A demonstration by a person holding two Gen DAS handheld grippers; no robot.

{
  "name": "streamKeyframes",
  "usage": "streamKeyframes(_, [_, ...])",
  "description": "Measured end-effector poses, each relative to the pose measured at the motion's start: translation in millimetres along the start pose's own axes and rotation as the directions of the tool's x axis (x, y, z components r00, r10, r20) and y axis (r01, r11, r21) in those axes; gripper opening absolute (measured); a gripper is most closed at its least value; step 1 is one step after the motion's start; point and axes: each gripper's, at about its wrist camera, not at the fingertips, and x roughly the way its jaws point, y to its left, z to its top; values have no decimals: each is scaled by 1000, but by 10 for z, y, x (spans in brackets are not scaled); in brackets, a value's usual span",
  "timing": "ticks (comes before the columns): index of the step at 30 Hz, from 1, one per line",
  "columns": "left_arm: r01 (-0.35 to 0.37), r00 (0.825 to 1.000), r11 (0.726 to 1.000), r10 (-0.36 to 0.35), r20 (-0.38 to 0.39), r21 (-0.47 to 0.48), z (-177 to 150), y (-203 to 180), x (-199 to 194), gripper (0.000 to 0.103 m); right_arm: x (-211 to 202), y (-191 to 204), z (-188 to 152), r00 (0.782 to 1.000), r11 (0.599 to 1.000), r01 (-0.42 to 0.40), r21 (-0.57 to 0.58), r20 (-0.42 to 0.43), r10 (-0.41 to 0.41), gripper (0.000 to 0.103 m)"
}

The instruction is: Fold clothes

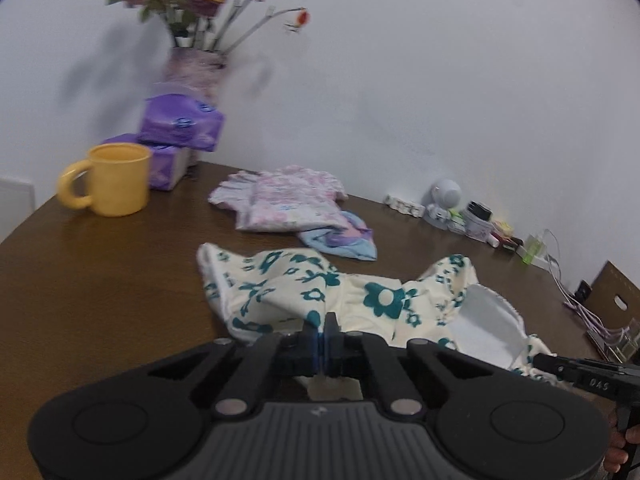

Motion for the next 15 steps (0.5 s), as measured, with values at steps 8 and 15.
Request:
streamKeyframes(8, [-25,999,991,21,-39,-129,-312,235,-211,1,-175,32,-74,1000,999,23,-26,2,-23,5])
streamKeyframes(15, [-87,995,986,80,-60,-140,-469,243,-280,2,-202,34,-181,999,999,27,-19,-16,-28,4])
